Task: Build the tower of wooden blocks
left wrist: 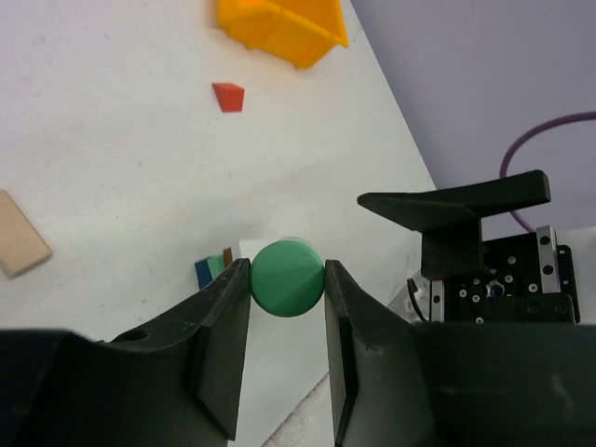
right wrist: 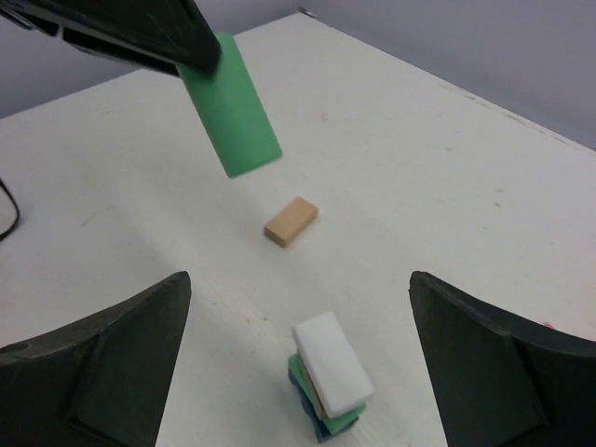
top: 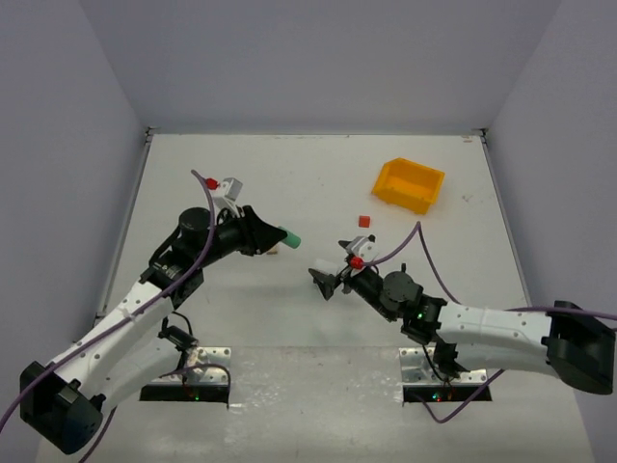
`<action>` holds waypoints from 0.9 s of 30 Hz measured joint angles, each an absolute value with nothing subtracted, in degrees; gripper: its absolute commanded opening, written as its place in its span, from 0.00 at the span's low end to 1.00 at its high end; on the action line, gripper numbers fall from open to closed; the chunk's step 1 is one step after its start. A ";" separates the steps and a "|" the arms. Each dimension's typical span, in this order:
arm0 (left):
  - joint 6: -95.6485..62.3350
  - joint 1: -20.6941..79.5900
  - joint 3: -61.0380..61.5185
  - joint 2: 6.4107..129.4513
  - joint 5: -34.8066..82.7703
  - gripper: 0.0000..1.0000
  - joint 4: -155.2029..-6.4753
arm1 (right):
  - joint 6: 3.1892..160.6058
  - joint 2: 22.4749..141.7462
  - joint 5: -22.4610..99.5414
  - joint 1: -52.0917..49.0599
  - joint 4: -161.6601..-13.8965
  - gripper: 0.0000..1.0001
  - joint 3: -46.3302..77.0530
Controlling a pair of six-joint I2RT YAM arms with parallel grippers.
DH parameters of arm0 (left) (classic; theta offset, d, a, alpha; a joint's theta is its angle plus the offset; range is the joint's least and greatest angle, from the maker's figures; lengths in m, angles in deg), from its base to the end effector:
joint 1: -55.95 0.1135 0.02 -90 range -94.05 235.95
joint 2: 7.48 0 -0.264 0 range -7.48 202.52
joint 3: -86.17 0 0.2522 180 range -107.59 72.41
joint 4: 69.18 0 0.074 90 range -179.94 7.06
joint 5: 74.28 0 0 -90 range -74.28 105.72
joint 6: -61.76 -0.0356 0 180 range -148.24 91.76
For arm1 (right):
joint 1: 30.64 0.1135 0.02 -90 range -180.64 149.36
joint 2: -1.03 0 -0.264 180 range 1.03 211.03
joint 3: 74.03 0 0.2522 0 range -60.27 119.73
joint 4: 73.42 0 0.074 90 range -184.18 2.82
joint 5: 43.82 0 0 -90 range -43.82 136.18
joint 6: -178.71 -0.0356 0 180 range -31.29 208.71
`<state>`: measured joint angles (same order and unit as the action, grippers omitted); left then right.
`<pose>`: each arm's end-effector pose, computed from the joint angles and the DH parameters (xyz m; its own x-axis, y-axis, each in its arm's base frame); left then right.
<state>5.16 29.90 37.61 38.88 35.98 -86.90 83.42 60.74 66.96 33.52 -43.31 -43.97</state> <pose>0.1683 -0.0960 0.2855 -0.5925 -0.2852 -0.7534 0.4619 0.6460 -0.6078 0.1043 0.1865 0.2176 -0.0598 0.0742 -0.9954 -0.6842 0.7230 0.0950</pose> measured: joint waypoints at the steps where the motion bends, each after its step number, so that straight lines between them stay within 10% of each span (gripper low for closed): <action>1: 4.37 29.09 36.23 39.81 34.07 0.00 -87.15 | 83.11 58.83 68.97 33.41 -44.57 0.99 -44.69; 15: -2.74 -7.81 16.97 61.76 -3.57 0.00 -98.89 | 63.00 41.11 89.82 8.39 -77.38 0.99 -47.54; 27: -2.71 -11.48 14.60 66.72 -18.44 0.00 -105.95 | 57.87 44.42 87.94 6.18 -85.38 0.99 -47.26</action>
